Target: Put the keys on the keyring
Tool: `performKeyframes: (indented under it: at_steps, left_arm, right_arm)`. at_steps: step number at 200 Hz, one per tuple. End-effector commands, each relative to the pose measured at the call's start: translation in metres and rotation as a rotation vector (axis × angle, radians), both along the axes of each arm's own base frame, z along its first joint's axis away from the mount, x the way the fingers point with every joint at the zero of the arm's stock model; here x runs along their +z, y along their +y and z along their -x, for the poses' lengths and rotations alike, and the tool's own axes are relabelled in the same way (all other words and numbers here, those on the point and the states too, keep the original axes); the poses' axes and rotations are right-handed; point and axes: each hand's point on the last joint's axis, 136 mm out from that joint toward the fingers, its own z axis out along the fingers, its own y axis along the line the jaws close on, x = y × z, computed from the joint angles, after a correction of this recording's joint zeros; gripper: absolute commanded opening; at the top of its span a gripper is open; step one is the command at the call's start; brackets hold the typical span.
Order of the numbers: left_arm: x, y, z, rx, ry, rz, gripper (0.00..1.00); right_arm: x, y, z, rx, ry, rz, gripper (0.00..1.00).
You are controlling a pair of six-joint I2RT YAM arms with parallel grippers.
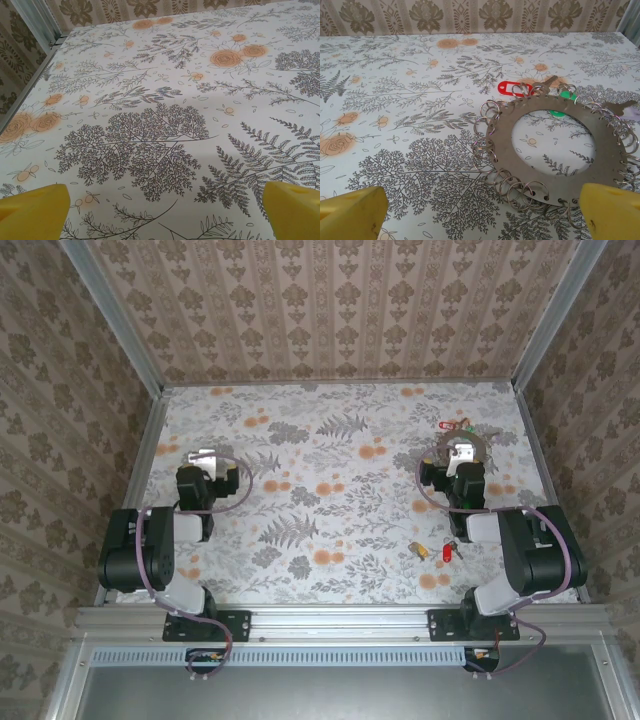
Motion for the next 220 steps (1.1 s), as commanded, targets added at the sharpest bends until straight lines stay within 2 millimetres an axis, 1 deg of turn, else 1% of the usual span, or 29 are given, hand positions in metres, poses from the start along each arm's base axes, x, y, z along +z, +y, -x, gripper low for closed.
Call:
performKeyframes:
  at_steps: [1, 79, 145, 178, 200, 220]
  left_arm:
    - [0.009, 0.0, -0.004, 0.007, -0.022, 0.014, 1.0]
    - [0.009, 0.0, -0.004, 0.007, -0.023, 0.015, 1.0]
    - [0.009, -0.004, -0.003, -0.016, -0.026, 0.01, 1.0]
    - [0.011, -0.009, 0.001, -0.038, -0.045, 0.001, 1.0]
    - [0.019, -0.007, 0.005, -0.022, -0.071, 0.001, 1.0]
    - [0.031, -0.001, 0.011, 0.011, -0.09, 0.005, 1.0]
  right_arm:
    - [0.003, 0.003, -0.004, 0.016, -0.008, -0.016, 0.99]
    - [0.003, 0.003, -0.004, 0.018, -0.005, -0.019, 1.0]
    - [0.003, 0.004, -0.004, 0.02, -0.009, -0.02, 1.0]
    - [0.005, 0.01, -0.001, 0.051, -0.024, -0.006, 1.0]
    - [0.01, 0.015, 0.002, 0.063, -0.035, 0.013, 1.0]
    - [0.017, 0.011, 0.003, 0.033, -0.042, 0.02, 1.0]
